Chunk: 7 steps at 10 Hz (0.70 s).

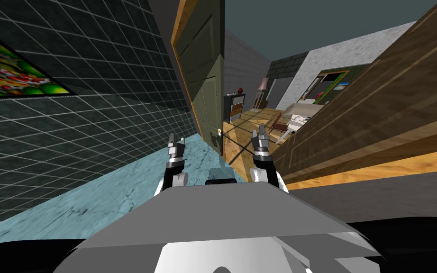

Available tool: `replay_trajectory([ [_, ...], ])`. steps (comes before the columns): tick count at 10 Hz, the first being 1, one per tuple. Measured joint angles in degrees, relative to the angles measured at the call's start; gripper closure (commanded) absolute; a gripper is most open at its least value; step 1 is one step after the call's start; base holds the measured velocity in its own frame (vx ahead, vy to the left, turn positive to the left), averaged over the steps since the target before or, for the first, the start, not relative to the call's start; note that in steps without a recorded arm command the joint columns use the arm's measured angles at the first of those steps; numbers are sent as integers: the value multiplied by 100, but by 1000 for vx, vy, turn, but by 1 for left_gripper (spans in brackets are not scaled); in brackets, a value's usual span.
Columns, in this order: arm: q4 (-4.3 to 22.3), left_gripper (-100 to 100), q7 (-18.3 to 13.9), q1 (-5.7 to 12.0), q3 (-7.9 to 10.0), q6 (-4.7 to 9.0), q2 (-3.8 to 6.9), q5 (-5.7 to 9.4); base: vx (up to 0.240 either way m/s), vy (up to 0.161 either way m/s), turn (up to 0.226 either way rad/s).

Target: Push the door open

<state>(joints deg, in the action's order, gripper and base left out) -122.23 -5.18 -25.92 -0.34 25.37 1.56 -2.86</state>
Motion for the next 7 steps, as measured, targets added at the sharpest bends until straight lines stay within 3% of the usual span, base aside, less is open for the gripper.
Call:
replay_trajectory([
  [4, 534, -100, 8, 197, -199, 96, 75, -30, 93, 62, -102],
  [7, 1047, -100, 11, 302, -369, 274, 129, -51, 95, 67, -103],
])
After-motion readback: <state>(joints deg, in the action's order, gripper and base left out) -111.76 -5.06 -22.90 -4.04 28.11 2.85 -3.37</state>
